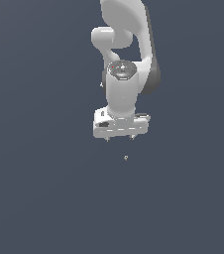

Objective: Pick up the object and move it to a goal position.

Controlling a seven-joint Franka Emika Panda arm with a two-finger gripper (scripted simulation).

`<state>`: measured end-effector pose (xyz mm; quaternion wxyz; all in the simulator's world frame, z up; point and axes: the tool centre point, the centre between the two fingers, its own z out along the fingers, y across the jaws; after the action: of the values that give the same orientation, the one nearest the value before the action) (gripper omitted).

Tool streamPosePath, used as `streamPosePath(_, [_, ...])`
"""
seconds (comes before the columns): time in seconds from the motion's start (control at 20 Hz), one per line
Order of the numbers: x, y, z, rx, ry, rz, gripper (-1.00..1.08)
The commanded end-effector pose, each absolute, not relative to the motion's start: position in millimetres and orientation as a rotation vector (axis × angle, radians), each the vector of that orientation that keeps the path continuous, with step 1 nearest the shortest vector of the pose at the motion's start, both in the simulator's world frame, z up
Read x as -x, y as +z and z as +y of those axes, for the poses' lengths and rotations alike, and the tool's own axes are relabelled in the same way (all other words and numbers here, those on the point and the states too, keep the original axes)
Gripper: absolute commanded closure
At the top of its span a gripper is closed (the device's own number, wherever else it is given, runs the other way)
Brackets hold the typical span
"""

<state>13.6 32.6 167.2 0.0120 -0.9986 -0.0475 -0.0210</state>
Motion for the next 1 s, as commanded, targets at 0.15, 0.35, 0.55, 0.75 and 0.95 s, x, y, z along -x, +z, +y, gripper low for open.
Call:
streamPosePath(0.15, [-20.2,132.7,44.9,3.122,-0.043,-0.133,-0.92])
streamPosePath(0.35, [-24.2,101.3,55.9,3.130,-0.024,-0.120,-0.92])
streamPosePath(0.55, [-25.9,77.9,64.0,3.136,-0.011,-0.110,-0.92])
streamPosePath(0.75, [-26.3,63.7,68.8,3.139,-0.003,-0.105,-0.92])
streamPosePath(0.95, [-26.4,59.1,70.5,3.140,0.000,-0.103,-0.92])
